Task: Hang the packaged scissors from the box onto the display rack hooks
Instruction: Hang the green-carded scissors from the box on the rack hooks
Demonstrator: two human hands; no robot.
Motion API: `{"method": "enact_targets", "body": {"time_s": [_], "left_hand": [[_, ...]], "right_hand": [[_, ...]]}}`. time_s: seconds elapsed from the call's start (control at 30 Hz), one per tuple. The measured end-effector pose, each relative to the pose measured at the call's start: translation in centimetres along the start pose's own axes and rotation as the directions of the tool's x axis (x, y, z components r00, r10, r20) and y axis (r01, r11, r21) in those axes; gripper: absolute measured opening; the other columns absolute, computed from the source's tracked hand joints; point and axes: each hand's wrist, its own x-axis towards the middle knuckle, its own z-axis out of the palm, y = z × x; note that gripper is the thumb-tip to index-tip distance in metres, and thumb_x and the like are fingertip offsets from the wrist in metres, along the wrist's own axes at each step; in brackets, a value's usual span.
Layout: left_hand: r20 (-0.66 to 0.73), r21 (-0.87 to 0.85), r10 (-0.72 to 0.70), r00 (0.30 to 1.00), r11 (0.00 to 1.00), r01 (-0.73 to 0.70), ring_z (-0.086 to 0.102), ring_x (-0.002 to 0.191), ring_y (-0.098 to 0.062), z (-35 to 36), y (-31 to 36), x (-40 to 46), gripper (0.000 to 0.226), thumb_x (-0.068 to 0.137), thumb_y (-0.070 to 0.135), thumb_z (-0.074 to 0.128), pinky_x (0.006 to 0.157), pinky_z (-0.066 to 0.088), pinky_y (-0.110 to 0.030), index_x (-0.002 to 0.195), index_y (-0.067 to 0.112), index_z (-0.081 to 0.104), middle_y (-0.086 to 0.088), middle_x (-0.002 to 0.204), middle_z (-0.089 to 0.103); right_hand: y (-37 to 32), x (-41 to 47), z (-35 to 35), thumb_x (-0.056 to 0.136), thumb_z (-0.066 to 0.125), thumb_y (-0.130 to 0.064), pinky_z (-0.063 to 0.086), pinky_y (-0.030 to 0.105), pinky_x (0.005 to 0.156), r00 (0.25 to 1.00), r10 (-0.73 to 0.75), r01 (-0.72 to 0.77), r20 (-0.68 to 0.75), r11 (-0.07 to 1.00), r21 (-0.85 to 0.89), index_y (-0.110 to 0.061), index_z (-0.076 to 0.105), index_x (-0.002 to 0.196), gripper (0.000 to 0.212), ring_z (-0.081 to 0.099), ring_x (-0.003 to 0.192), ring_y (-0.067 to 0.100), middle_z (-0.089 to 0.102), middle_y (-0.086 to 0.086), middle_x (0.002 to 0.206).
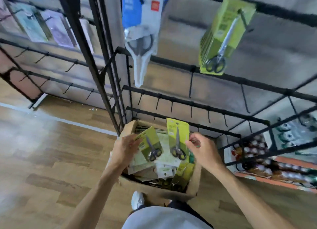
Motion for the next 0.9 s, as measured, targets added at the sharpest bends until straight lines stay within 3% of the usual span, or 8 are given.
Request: {"method": "enact_targets", "body": {"time_s": [0.07,0.17,0.27,0.37,0.5,0.63,0.73,0.9], "left_hand": [[0.059,0.072,0.134,0.989,0.988,-0.138,0.072,0.065,-0.010,0.7,3.2,2.0,0.018,0.093,0.046,0.061,0.059,0.061,-0.044,0.088,0.030,0.065,0.001,0.076,0.073],[0.140,0.187,0.312,0.940,0.924,-0.334,0.069,0.060,-0.008,1.7,8.3,4.0,0.016,0.094,0.053,0.054,0.056,0.058,-0.036,0.080,0.045,0.054,0.010,0.067,0.067],[0.180,0.230,0.453,0.873,0.844,-0.485,0.061,0.057,-0.016,2.3,13.6,4.9,0.015,0.094,0.035,0.062,0.055,0.046,-0.027,0.085,0.041,0.051,0.012,0.056,0.056],[0.170,0.200,0.584,0.794,0.768,-0.608,0.052,0.048,-0.001,1.9,18.0,5.4,0.010,0.091,0.030,0.065,0.051,0.045,-0.024,0.085,0.035,0.058,0.017,0.053,0.055],[0.154,0.211,0.657,0.738,0.707,-0.674,0.067,0.057,-0.015,0.6,22.2,5.9,0.016,0.094,0.035,0.060,0.054,0.057,-0.033,0.086,0.021,0.063,0.003,0.063,0.067],[0.113,0.264,0.725,0.680,0.637,-0.724,0.067,0.065,0.006,-0.8,24.2,5.1,0.008,0.095,0.025,0.065,0.057,0.058,-0.024,0.089,0.020,0.068,0.013,0.073,0.071],[0.095,0.307,0.716,0.692,0.641,-0.704,0.064,0.067,0.014,-2.0,24.4,4.4,0.003,0.092,0.016,0.068,0.056,0.050,-0.007,0.089,0.016,0.069,0.021,0.073,0.067],[0.033,0.359,0.706,0.707,0.652,-0.668,0.064,0.067,0.015,-3.9,24.1,4.0,0.003,0.091,0.015,0.069,0.059,0.053,-0.009,0.091,0.012,0.070,0.026,0.072,0.064]], "right_hand": [[-0.1,-1.0,-3.0,0.097,0.064,-0.013,0.041,0.006,0.067,0.997,-0.021,0.021,-0.075,1.000,0.006,-0.005,0.064,0.095,0.008,0.060,0.077,0.007,0.067,0.003,0.087],[0.5,-2.1,-7.0,0.096,0.065,-0.024,0.047,0.008,0.067,0.980,-0.055,0.040,-0.191,0.996,-0.083,-0.019,0.066,0.096,0.005,0.063,0.079,-0.007,0.065,-0.019,0.083],[0.0,-2.7,-10.8,0.096,0.066,-0.024,0.054,0.023,0.069,0.958,-0.104,0.075,-0.268,0.990,-0.115,-0.017,0.068,0.095,0.007,0.065,0.078,-0.002,0.069,-0.014,0.083],[-1.6,-2.9,-14.4,0.095,0.067,-0.021,0.054,0.029,0.066,0.931,-0.174,0.150,-0.322,0.984,-0.098,-0.019,0.066,0.090,0.005,0.066,0.074,0.002,0.070,-0.012,0.080],[-4.2,-2.2,-18.0,0.095,0.067,-0.020,0.058,0.034,0.071,0.885,-0.250,0.257,-0.391,0.966,-0.036,-0.017,0.067,0.093,0.004,0.069,0.075,0.006,0.072,-0.011,0.083],[-6.4,-0.9,-19.5,0.096,0.066,-0.018,0.062,0.043,0.067,0.866,-0.316,0.367,-0.387,0.928,0.063,-0.014,0.066,0.092,0.005,0.070,0.075,0.013,0.070,-0.007,0.082],[-7.3,0.1,-19.8,0.096,0.066,-0.020,0.063,0.043,0.064,0.874,-0.321,0.391,-0.365,0.911,0.135,-0.014,0.066,0.091,0.008,0.070,0.075,0.014,0.069,-0.005,0.083],[-9.0,2.5,-20.2,0.095,0.067,-0.016,0.063,0.045,0.070,0.906,-0.254,0.352,-0.339,0.896,0.270,-0.007,0.067,0.091,0.010,0.072,0.078,0.015,0.073,0.003,0.088]]}}
